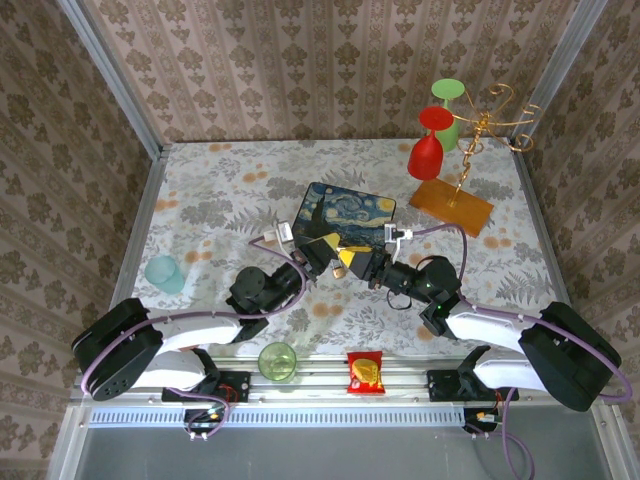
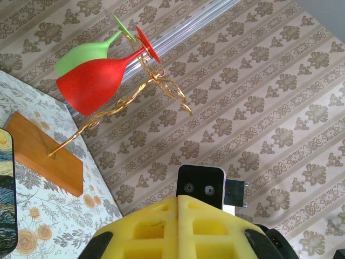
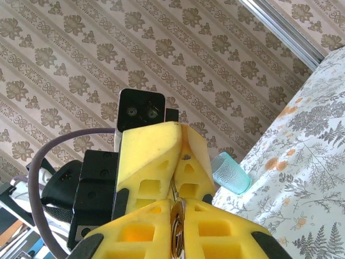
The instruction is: Unlock a padlock with a key
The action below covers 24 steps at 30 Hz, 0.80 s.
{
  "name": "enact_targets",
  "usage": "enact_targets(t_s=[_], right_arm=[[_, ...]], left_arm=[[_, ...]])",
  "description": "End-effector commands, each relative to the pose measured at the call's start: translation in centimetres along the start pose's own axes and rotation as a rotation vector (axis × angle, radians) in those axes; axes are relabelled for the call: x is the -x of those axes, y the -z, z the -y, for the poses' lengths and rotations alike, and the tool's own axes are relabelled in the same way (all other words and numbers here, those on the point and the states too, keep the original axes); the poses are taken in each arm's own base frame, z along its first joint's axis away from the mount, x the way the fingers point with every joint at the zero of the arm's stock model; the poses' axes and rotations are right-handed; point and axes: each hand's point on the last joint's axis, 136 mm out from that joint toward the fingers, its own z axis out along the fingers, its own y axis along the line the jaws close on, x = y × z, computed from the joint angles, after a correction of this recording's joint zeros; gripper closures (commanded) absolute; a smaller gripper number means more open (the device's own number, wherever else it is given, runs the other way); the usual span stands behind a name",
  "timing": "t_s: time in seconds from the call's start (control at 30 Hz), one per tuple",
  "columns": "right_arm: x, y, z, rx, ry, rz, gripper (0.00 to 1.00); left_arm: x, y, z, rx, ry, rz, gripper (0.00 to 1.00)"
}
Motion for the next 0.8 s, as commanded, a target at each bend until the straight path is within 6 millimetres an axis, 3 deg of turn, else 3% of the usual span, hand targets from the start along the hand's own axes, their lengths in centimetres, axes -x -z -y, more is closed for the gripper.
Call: enact_targets(t_s=[0.0, 0.13, 0.23, 0.3, 0.33, 0.37, 0.4, 0.47, 0.57, 0.77], right_arm=[[1.0, -0.1, -2.0, 0.066, 0.045, 0.036, 0.9], [1.1, 0.4, -2.2, 0.063, 0.06, 0.049, 0.95], [1.0, 0.7, -1.9, 0.05, 0.059, 0.055, 0.98], [0.7, 0.9, -1.3, 0.021, 0.048, 0.048, 1.0], [0.4, 1.0, -0.5, -0.013, 0.038, 0.036, 1.0], [-0.1, 1.1, 0.5, -0.061, 0.025, 0.017, 1.0], [-0.6, 1.3, 1.7, -0.121, 0.015, -0.004, 1.0], [-1.5, 2.1, 3.7, -0.232, 0.014, -0.038, 1.0], [-2.9, 4.1, 7.1, -0.43, 0.014, -0.094, 1.0], [-4.7, 9.2, 11.8, -0.711, -0.02, -0.082, 1.0]], left_arm=[[0.4, 0.4, 0.3, -0.014, 0.008, 0.015, 1.0], [0.4, 0.8, -0.2, 0.006, -0.002, 0.023, 1.0], [0.6, 1.5, -1.4, 0.057, -0.013, 0.033, 0.61], [0.7, 1.8, -2.0, 0.095, -0.044, 0.029, 0.41], [0.9, 2.0, -2.0, 0.112, -0.057, 0.03, 0.33], [0.8, 2.2, -2.3, 0.149, -0.078, 0.014, 0.12], [0.8, 2.5, -2.6, 0.184, -0.115, 0.001, 0.01], [0.9, 3.4, -4.1, 0.297, -0.173, -0.023, 0.0], [0.6, 5.8, -7.9, 0.548, -0.264, -0.104, 0.0], [-2.4, 6.2, -12.0, 0.589, -0.282, -0.292, 0.03]])
